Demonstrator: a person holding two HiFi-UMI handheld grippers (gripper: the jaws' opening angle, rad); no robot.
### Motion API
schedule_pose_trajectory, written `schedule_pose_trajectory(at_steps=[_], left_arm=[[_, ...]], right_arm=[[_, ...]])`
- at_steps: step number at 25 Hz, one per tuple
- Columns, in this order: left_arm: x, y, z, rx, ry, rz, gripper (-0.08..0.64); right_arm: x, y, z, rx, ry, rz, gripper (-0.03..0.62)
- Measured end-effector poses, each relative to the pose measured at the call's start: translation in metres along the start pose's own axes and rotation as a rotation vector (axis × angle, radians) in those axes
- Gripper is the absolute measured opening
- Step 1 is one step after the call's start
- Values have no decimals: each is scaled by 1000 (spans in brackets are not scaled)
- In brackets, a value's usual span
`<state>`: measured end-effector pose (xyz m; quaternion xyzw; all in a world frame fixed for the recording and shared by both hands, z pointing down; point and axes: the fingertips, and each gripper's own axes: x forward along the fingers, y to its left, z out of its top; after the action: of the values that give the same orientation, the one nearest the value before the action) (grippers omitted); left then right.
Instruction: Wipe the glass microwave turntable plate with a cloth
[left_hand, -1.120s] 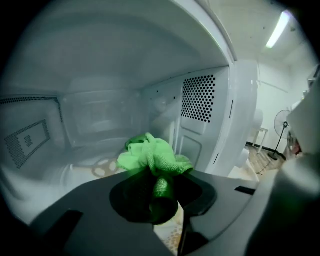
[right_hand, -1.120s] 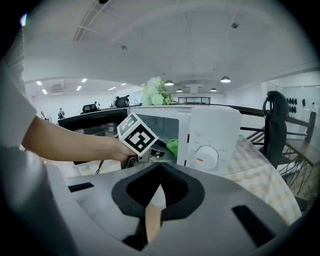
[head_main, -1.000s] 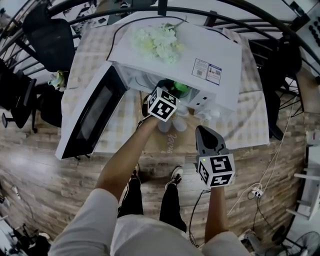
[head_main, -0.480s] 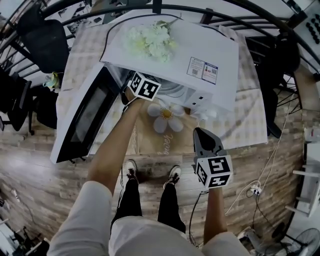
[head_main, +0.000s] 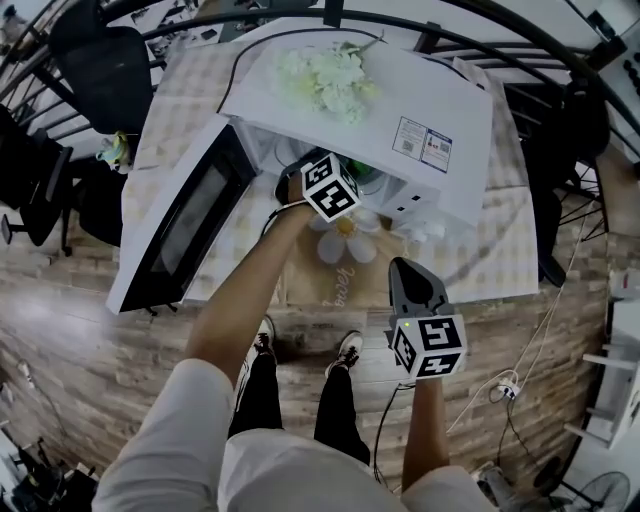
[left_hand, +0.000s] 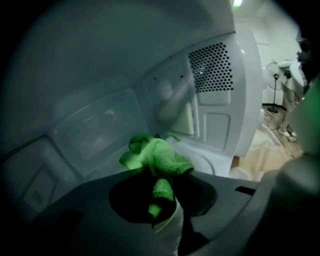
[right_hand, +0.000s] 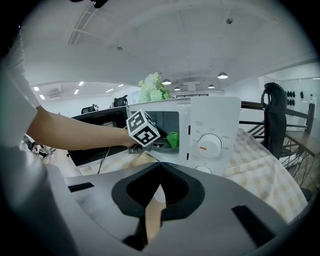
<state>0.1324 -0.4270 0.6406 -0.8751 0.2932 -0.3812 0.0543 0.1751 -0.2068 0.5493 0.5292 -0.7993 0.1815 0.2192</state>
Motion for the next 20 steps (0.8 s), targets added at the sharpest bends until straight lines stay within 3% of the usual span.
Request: schedule_pose_trajectory(at_steps=[3,5,8,12,16,20], left_arm=[[5,-23,11,54,-13,-67,115],[1,-24,7,25,-14,-70,117],[-12,-5,-12,-100,-3,-22,115],[-38,37,-48,-308,24,103,115],[-62,65,-79,-399,61,220,115],[-70,63,-87,-437,68,237,115]], right_arm=[[1,0,3,8,-7,-7,15],[1,3,8,1,-16,-5,14],[1,6,17,-20,-30,-4,14],[-3,9,23,-23,-43,-8,14],[-7,14,25,-33,-51,-10,14],[-12,18,25,-33,-56,-5,15]])
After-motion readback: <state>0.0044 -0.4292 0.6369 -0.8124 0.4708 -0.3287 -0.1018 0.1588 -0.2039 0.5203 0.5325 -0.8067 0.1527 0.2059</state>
